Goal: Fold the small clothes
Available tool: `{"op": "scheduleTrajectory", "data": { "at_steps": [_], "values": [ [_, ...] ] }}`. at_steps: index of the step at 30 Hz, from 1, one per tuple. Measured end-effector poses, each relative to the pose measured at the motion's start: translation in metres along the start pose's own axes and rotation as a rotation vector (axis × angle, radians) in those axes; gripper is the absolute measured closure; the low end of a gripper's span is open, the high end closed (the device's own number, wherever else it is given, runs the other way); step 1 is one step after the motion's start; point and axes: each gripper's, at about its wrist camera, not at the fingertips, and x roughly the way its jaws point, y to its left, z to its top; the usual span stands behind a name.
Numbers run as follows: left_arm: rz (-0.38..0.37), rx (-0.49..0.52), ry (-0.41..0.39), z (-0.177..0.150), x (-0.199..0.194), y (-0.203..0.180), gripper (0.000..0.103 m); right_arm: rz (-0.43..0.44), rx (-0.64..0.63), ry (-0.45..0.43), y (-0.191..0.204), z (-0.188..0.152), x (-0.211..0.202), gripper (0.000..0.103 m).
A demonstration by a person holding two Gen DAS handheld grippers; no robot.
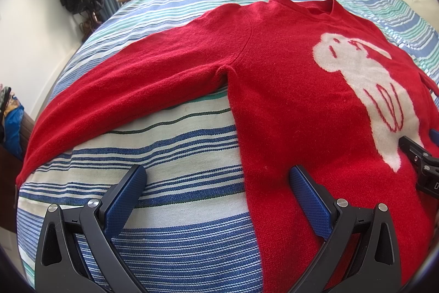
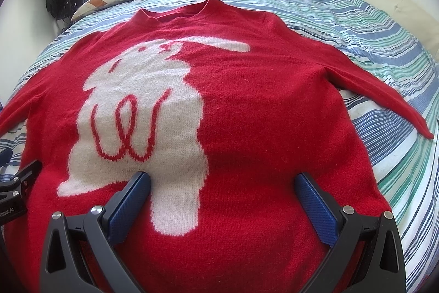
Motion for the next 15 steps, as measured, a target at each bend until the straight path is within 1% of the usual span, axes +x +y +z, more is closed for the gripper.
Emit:
{"op": "scheduleTrajectory", "data": {
  "at_steps": [8,15],
  "values": [
    [0.000,0.000,0.000,0.0000,0.0000,0.0001,0.000,0.006,0.009,0.006,-0.0015,0.0001,0.0034,0.000],
    [0.000,0.000,0.000,-0.0001,0.0000,0.0000,0.000,0.053,0.046,-0.017,-0.0088,-0.0025,0.0026,0.000]
  ]
}}
